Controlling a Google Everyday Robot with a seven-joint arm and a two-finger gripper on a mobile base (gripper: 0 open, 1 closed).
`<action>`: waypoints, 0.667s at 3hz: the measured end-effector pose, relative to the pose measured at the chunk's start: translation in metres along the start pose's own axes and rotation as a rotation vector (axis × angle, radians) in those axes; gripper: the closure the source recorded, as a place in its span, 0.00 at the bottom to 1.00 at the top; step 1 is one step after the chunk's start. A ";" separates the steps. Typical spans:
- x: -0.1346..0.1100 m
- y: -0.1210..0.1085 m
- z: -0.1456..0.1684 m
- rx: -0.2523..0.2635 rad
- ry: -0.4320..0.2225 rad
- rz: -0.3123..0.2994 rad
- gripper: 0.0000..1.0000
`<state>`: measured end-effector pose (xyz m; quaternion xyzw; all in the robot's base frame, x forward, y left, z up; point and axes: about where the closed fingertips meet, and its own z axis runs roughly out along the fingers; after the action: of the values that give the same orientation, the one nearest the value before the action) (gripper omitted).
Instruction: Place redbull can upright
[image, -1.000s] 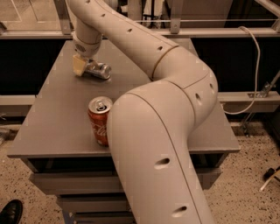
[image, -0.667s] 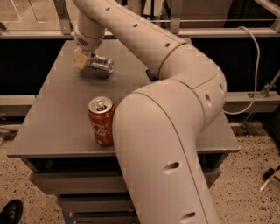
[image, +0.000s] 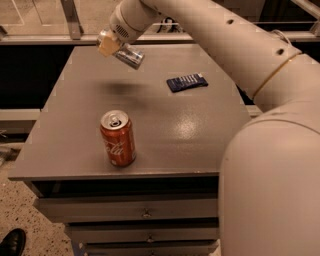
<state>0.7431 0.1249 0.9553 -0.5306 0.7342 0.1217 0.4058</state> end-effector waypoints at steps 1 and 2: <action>0.003 0.013 -0.032 0.005 -0.233 0.008 1.00; 0.015 0.003 -0.072 0.065 -0.445 0.068 1.00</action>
Offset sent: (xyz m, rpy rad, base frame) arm -0.0428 -0.1290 0.0557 0.5973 -0.2800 -0.0609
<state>0.7051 0.0719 0.9894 -0.4524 0.6476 0.2255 0.5702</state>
